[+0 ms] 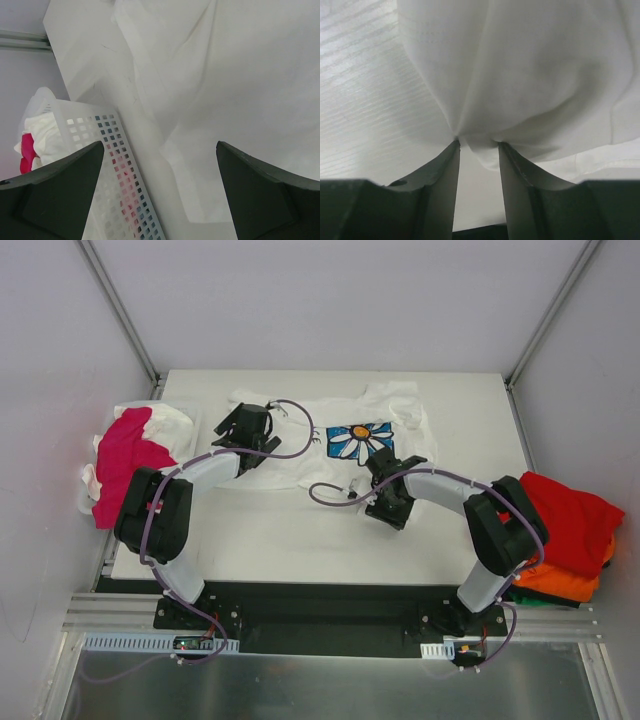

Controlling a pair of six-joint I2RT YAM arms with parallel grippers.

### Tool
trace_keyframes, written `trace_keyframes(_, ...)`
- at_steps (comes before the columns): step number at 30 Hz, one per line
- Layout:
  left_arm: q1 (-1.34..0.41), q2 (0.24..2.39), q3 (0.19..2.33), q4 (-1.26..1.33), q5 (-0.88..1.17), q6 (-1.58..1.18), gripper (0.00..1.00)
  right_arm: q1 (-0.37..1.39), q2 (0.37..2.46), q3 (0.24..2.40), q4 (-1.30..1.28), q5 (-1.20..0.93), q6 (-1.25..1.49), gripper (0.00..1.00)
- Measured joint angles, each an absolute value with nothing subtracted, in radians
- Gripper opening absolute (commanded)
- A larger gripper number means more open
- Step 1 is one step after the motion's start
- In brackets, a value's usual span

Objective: Fold and stack the t-shirts
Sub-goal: Flatten out the tshirt

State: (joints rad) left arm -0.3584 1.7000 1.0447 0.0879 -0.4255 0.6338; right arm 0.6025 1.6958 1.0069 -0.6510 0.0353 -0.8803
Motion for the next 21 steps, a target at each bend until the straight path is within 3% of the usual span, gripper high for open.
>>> trace_keyframes(6,-0.358,1.700,1.045,0.088,-0.426,0.627,0.95,0.592,1.712,1.027,-0.646,0.031,-0.897,0.01)
trace_keyframes(14,-0.358,1.700,1.031,0.088,-0.425,0.617,0.94,0.588,1.664,0.977,-0.618,0.032,-0.898,0.01)
trace_keyframes(21,-0.358,1.700,1.031,0.088,-0.422,0.613,0.93,0.591,1.500,0.943,-0.731,0.011,-0.891,0.01)
